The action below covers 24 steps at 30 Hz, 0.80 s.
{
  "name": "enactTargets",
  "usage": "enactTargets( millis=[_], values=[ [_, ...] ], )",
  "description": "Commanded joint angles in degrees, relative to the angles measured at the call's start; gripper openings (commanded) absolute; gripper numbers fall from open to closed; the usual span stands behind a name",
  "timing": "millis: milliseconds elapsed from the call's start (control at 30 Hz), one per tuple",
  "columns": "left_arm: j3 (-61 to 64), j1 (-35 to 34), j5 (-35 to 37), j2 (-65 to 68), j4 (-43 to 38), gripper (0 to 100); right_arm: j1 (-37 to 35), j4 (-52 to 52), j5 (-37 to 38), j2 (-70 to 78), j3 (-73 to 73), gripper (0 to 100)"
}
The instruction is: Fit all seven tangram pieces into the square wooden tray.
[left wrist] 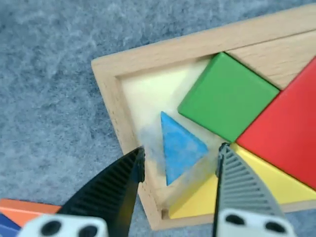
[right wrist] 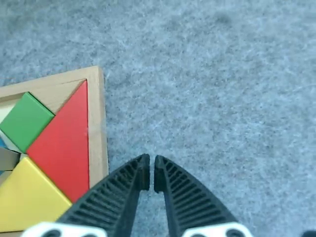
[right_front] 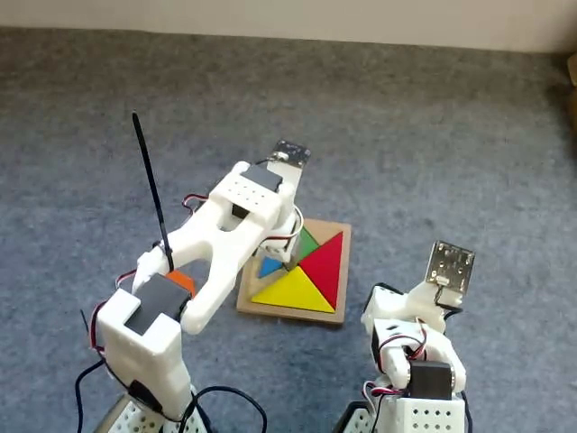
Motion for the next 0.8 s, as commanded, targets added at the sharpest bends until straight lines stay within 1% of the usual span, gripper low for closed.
enactTargets(
  millis=[0, 267, 367, 533, 567, 633, 700, 767],
  values=[
    [-1.19, -2.59, 0.62, -8.13, 0.97, 21, 0.75, -0.31, -0.35, -0.75, 8.04, 3.1],
    [4.0, -6.9, 0.18, -15.34, 1.58, 21, 0.75, -0.4, -0.35, -0.75, 8.04, 3.1],
    [5.93, -10.95, -0.26, -17.89, 1.58, 21, 0.75, -0.4, -0.35, -0.75, 8.04, 3.1],
    [11.03, -19.21, -11.78, -22.99, 1.23, 21, 0.75, -0.4, -0.35, -0.75, 8.04, 3.1],
    [11.91, -20.53, -11.87, -23.96, 1.23, 21, 0.75, -0.4, -0.35, -0.75, 8.04, 3.1],
    [13.32, -22.99, -8.88, -25.36, 1.23, 21, 0.75, -0.4, -0.35, -0.75, 8.04, 3.1],
    [14.46, -24.4, -5.71, -26.42, 1.58, 21, 0.75, -0.4, -0.35, -0.75, 8.04, 3.1],
    [16.04, -24.75, -4.04, -27.03, 1.67, 21, 0.75, -0.4, -0.35, -0.75, 8.04, 3.1]
  ],
)
